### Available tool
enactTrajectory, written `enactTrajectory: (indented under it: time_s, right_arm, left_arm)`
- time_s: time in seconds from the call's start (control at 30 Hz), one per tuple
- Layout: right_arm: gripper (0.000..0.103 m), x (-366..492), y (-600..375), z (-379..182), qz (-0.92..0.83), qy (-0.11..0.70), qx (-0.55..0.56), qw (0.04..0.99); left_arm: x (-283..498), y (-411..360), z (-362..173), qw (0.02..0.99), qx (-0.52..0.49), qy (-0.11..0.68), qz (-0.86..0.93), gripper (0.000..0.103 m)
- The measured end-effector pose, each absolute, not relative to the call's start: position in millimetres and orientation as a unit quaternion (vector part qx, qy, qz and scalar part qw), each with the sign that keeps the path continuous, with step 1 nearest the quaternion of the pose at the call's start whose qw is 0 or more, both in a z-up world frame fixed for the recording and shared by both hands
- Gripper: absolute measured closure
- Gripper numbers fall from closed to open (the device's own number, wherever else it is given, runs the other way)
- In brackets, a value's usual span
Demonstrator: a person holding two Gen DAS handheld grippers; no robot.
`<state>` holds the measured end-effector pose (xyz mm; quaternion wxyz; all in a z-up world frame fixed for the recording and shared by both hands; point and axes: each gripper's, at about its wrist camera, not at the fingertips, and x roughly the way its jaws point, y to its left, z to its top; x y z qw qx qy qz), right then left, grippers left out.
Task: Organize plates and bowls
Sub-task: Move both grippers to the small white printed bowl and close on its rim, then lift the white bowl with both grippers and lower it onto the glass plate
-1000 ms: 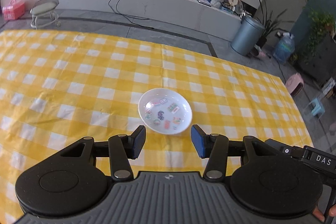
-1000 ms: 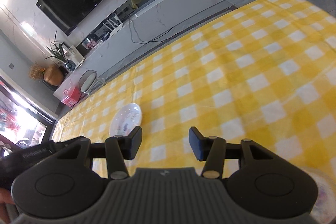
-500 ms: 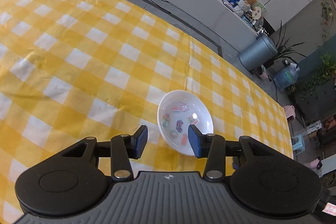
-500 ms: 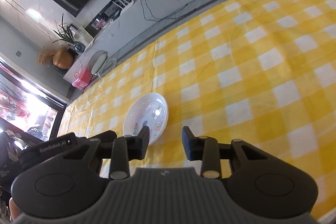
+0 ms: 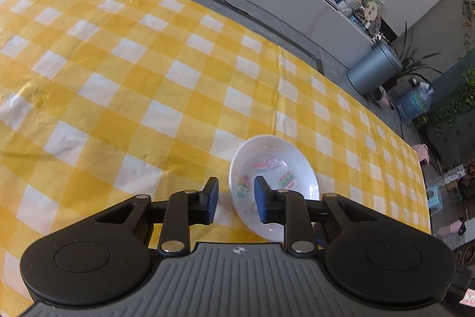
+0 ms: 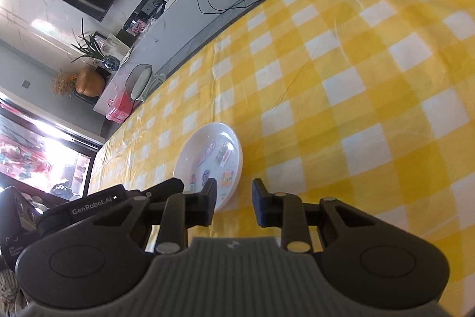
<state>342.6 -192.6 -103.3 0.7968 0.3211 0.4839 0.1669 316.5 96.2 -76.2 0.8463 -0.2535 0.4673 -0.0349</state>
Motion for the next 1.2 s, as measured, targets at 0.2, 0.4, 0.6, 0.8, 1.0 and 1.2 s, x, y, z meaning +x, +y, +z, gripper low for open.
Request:
enactTrajectory:
  time_s: [0.2,0.4,0.6,0.8,1.0,1.2]
  right_arm:
    - [0.082,342.0,-191.9,-110.1,0.166,0.486,0.327,0.793]
    - [0.082,340.4,-194.4,-110.0,0.166,0.485,0.325,0.795]
    - [0.084,339.6,-194.7,-106.3,0.166,0.482,0.321,0.798]
    - [0.101,338.4,-189.6,-108.8,0.158,0.491,0.3,0.803]
    - [0.102,335.2,-190.5,-105.3,0.155,0.495,0.288,0.805]
    - [0.102,324.2,-190.6,-80.9,0.155,0.488,0.27,0.815]
  left_arm:
    - [318.4,90.9,-77.9,0.852,-0.217,0.475,-0.037,0.091]
    - [316.7,91.6,-75.2,0.849,-0.193,0.488,-0.068,0.101]
    - [313.6,89.6,-69.8,0.843,-0.166,0.502,-0.101,0.101]
    - [311.7,84.8,-72.3,0.841,-0.149,0.508,-0.11,0.101]
    - [306.3,82.2,-63.8,0.847,-0.137,0.499,-0.124,0.101]
    - [293.8,75.4,-39.5,0.86,-0.12,0.473,-0.149,0.101]
